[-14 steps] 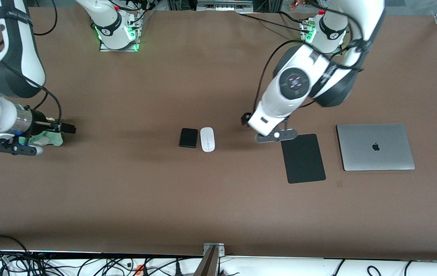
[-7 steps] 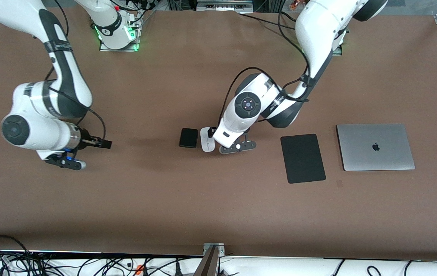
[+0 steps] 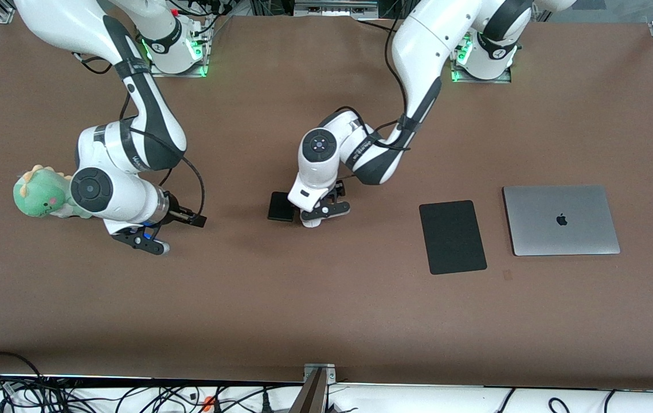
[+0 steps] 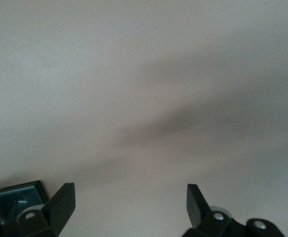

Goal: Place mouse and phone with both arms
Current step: 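Grasp the white mouse with the left gripper while the right gripper lowers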

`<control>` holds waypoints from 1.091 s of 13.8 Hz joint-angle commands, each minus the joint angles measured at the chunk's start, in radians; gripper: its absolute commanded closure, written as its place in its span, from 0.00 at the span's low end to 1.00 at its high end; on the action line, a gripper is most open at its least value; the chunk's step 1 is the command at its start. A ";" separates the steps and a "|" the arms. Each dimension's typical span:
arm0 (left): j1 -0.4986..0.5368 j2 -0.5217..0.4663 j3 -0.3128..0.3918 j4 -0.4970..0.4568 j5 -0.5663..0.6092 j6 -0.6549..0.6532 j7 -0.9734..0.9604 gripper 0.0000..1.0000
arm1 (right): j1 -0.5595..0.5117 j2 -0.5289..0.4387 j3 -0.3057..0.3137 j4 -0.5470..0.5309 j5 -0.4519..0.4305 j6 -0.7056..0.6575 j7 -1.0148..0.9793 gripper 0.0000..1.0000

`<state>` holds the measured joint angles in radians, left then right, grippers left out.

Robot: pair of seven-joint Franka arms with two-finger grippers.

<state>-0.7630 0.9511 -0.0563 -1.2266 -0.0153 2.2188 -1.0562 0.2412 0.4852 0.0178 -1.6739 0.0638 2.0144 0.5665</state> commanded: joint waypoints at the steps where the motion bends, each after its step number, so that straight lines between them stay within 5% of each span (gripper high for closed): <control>1: -0.012 0.052 0.019 0.081 -0.003 -0.013 -0.008 0.00 | 0.021 0.004 -0.004 -0.004 0.010 0.021 0.022 0.00; 12: -0.012 0.080 0.024 0.082 -0.002 0.018 0.005 0.01 | 0.026 0.016 -0.004 -0.015 0.004 0.026 0.024 0.00; 15: -0.012 0.080 0.024 0.081 -0.002 0.018 0.012 0.29 | 0.027 0.016 -0.004 -0.015 0.002 0.030 0.024 0.00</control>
<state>-0.7674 1.0100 -0.0423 -1.1824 -0.0153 2.2395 -1.0560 0.2634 0.5071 0.0169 -1.6792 0.0638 2.0309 0.5820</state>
